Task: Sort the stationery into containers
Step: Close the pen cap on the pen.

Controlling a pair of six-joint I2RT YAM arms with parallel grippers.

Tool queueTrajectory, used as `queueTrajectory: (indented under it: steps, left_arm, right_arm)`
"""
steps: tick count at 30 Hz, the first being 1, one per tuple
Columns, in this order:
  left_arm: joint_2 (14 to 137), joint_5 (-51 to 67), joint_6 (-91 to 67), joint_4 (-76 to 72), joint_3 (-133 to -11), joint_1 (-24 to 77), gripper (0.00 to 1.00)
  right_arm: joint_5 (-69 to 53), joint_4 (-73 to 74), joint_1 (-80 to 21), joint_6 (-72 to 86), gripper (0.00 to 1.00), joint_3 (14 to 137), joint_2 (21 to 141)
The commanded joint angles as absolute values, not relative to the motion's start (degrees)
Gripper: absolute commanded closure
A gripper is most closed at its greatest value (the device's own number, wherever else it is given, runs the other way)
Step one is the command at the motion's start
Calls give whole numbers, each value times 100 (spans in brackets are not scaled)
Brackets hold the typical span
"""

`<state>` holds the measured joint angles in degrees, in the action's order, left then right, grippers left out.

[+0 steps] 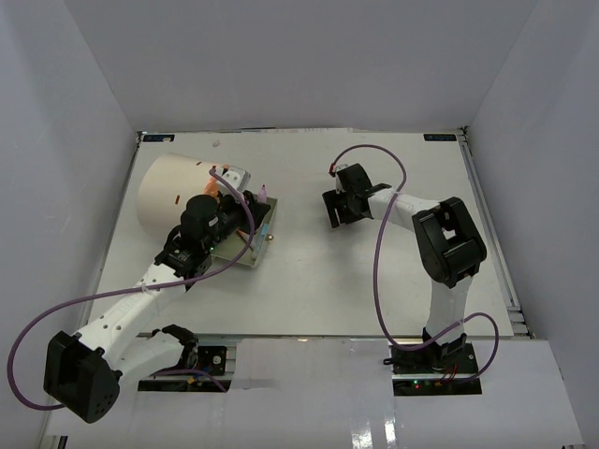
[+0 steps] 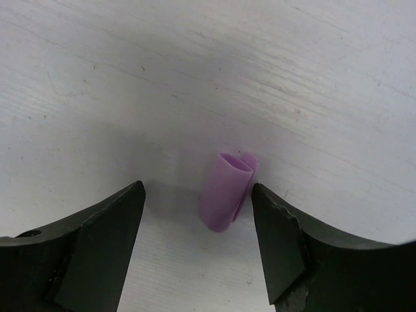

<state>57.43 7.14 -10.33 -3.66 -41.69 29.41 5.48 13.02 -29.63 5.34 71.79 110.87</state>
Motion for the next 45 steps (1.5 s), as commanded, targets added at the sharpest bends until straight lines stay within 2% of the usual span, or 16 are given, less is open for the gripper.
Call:
queueTrajectory:
  steps: [1, 7, 15, 30, 45]
  left_arm:
    - [5642, 800, -1020, -510, -4157, 2918, 100]
    - [5686, 870, -1055, -527, -4148, 2918, 100]
    - [5730, 914, -1063, -536, -4148, 2918, 100]
    - [5774, 1037, -1072, -571, -4131, 2918, 100]
    - [5792, 1011, -1063, -554, -4131, 2927, 100]
  right_arm:
    - [62, 1072, -2979, 80, 28, 7304, 11294]
    - [-229, 774, -3190, -281, 29, 6882, 11092]
    - [-211, 598, -3313, -298, 37, 6566, 11013]
    - [-694, 923, -3718, -1424, 35, 6241, 10583]
    - [457, 879, -3542, -1108, 32, 6011, 10459]
